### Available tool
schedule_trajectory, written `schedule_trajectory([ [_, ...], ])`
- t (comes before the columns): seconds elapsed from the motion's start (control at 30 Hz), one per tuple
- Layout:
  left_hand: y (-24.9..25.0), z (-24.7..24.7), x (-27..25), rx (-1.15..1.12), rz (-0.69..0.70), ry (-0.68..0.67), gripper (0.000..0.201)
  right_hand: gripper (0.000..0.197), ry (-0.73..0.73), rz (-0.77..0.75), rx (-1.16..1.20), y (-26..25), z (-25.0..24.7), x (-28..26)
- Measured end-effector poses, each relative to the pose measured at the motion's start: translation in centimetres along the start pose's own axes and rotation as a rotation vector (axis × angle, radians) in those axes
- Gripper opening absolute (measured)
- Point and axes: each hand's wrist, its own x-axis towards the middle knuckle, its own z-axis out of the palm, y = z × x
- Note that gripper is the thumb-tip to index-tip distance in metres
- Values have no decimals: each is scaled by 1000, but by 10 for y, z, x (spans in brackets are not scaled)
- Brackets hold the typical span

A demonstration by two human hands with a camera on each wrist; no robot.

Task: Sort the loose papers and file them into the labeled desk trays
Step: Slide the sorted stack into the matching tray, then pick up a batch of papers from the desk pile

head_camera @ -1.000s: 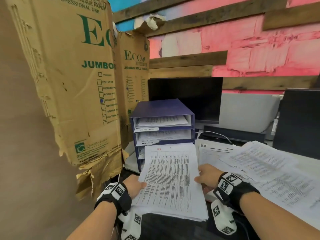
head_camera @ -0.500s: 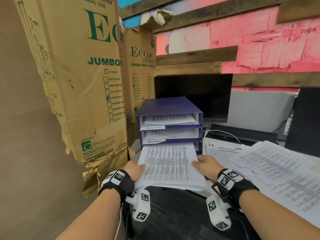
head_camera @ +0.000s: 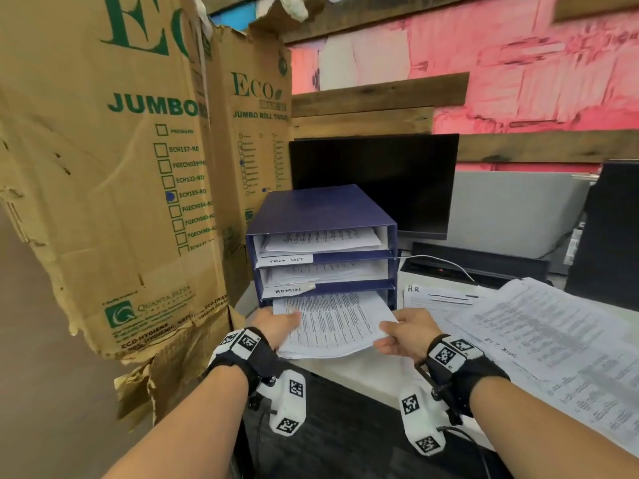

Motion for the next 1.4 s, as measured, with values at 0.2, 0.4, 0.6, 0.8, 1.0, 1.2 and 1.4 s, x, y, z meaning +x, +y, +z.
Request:
schedule_trajectory([
  [0.2,5,3,-7,-145,-30,-118,21,46,152,-12,269,-12,30,39],
  [0.4,20,19,3,-536,-47,-116,31,15,166,1,363,-6,45,70],
  [0.6,20,28,9,-466,6,-14,22,33,73,-43,391,2,46,76],
  [0.8,15,30,17,-164,33,77,9,41,13,-29,96,-3,30,56],
  [1.0,18,41,-16,36,12,-59,20,41,32,-61,-146,-9,-8,10],
  [1.2,31,70,-58,320,172,-149,25,45,149,-40,-195,5,-71,-16],
  [1.4,44,135,-81,464,243,-306,19,42,261,20,-349,30,-157,-35],
])
